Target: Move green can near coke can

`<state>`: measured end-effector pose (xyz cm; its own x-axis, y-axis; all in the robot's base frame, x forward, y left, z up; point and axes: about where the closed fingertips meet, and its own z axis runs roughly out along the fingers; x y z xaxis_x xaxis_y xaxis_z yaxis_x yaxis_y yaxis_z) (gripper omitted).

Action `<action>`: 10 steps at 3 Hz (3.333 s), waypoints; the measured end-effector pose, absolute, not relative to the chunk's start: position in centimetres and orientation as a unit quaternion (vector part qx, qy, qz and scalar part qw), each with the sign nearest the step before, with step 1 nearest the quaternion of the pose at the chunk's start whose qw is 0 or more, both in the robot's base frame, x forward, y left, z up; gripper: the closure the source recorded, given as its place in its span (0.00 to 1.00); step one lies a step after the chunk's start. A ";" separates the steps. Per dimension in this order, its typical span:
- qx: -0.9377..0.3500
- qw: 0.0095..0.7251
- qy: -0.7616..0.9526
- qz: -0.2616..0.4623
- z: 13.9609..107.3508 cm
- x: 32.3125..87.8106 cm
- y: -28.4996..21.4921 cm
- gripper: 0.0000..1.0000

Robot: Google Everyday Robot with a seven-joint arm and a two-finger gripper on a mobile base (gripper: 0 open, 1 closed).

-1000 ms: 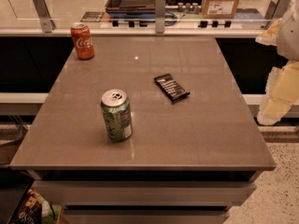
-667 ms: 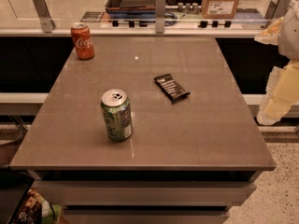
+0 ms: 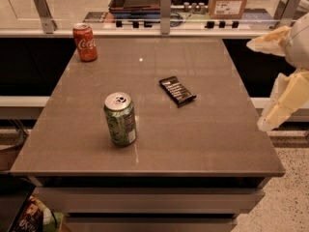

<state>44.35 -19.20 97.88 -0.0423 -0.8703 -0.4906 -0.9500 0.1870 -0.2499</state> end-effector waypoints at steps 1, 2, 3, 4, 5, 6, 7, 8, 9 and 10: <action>-0.648 0.320 0.671 0.167 96.5 44.5 -15.0 0.00; -0.642 0.362 0.632 0.240 96.3 43.5 -10.7 0.00; -0.621 0.391 0.625 0.266 95.6 42.5 -7.0 0.00; -0.589 0.414 0.642 0.262 94.2 42.6 -3.9 0.00; -0.555 0.440 0.654 0.266 92.5 43.9 -1.9 0.00; -0.529 0.462 0.657 0.276 91.1 45.8 -0.4 0.00; -0.505 0.479 0.655 0.293 89.9 47.2 0.6 0.00; -0.482 0.496 0.649 0.316 89.4 47.7 1.3 0.00; -0.461 0.514 0.640 0.339 89.4 47.3 1.8 0.00; -0.446 0.533 0.625 0.355 89.6 46.6 2.6 0.00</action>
Offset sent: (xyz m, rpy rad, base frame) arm -0.0222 0.1305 -0.0206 0.5696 0.0648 0.2876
